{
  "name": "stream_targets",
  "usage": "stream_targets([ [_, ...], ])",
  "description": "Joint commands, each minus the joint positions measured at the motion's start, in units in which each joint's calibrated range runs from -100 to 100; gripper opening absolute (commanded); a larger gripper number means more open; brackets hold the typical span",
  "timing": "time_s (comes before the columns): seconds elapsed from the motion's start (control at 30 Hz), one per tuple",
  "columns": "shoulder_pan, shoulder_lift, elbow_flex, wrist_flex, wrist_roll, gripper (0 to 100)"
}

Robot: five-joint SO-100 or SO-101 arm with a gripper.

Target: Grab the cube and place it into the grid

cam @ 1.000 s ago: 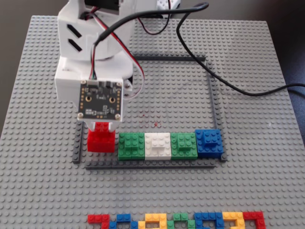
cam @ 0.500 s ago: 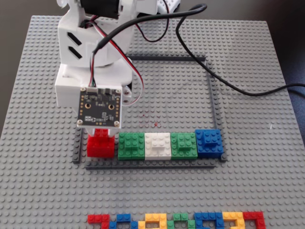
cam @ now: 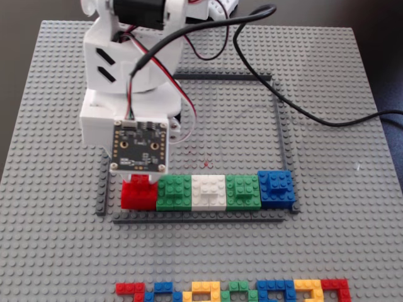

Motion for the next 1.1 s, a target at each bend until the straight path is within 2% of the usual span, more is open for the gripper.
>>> stream_targets([
  [0.0,-0.18,-1.5,-4.58,-0.76,-0.39,2],
  [0.53,0.12,-0.81,-4.12,-1.79,-0.1,3],
  [0.77,0.34,-0.89,-3.13,-2.32,-0.34,10],
  [1.07,0.34,-1.24,-2.95,-2.28,-0.39,12],
])
